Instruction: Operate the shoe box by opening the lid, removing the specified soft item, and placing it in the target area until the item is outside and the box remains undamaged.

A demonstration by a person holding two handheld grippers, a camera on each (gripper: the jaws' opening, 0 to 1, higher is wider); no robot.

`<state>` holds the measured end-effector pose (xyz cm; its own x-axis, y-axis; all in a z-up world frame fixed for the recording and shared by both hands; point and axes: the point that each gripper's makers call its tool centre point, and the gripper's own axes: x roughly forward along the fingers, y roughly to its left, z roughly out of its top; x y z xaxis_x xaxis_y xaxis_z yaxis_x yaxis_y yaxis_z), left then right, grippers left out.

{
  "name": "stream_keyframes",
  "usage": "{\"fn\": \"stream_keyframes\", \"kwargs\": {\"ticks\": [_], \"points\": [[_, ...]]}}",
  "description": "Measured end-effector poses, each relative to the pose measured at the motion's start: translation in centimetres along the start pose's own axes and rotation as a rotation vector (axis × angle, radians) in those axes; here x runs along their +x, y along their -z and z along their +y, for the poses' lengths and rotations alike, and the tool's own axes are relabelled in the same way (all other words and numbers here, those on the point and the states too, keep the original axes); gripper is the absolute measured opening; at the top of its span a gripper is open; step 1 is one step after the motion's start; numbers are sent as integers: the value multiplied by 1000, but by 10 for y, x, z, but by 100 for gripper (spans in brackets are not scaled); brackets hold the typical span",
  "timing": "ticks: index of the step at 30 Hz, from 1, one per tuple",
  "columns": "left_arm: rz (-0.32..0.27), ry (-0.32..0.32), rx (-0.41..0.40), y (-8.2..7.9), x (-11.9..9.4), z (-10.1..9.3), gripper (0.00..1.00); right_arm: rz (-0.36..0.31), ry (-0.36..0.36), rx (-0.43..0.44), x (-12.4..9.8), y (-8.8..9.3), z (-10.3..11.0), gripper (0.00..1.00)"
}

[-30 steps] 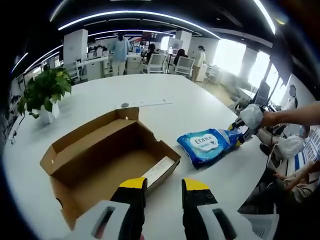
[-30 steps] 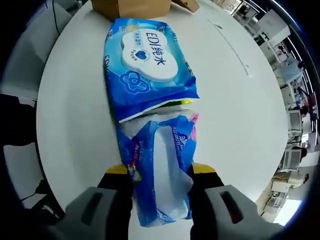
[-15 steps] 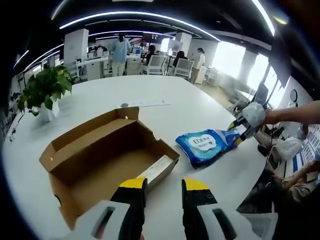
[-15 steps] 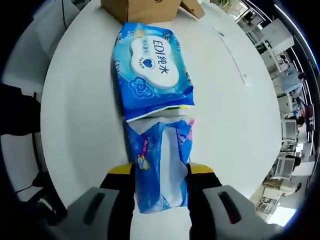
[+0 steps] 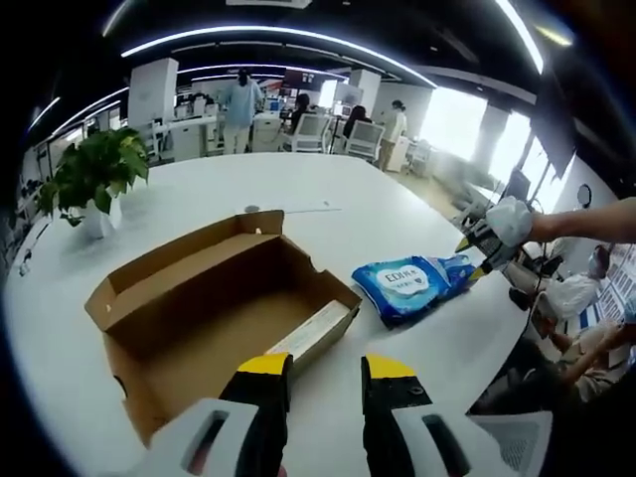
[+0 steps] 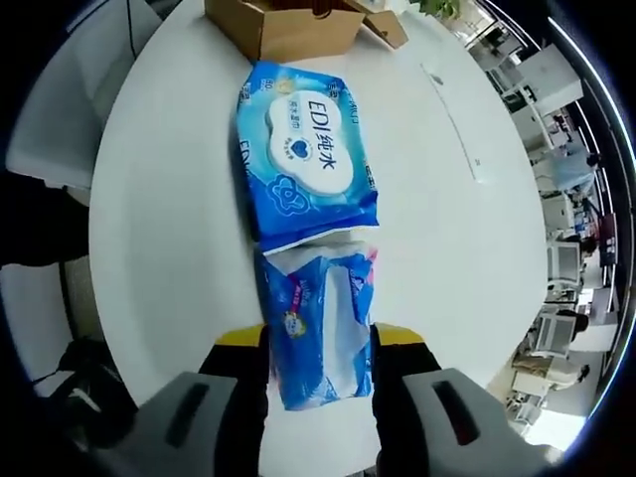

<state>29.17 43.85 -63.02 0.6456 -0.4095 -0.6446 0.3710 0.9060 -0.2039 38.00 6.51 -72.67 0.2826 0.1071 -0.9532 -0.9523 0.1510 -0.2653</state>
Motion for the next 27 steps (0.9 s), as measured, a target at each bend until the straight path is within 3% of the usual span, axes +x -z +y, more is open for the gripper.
{"fn": "stream_keyframes", "kwargs": {"ticks": [7,13,27], "points": [[-9,0,-6,3,-7,7,27,-5,3,-6,-7,-17,6,37],[-17,-6,-17,6,-16,17,27,-44,10,24,-10,-45,2,36],[-47,-48,-71,13,-36,58,27,-177,8,47,-17,-145,-7,36]]}}
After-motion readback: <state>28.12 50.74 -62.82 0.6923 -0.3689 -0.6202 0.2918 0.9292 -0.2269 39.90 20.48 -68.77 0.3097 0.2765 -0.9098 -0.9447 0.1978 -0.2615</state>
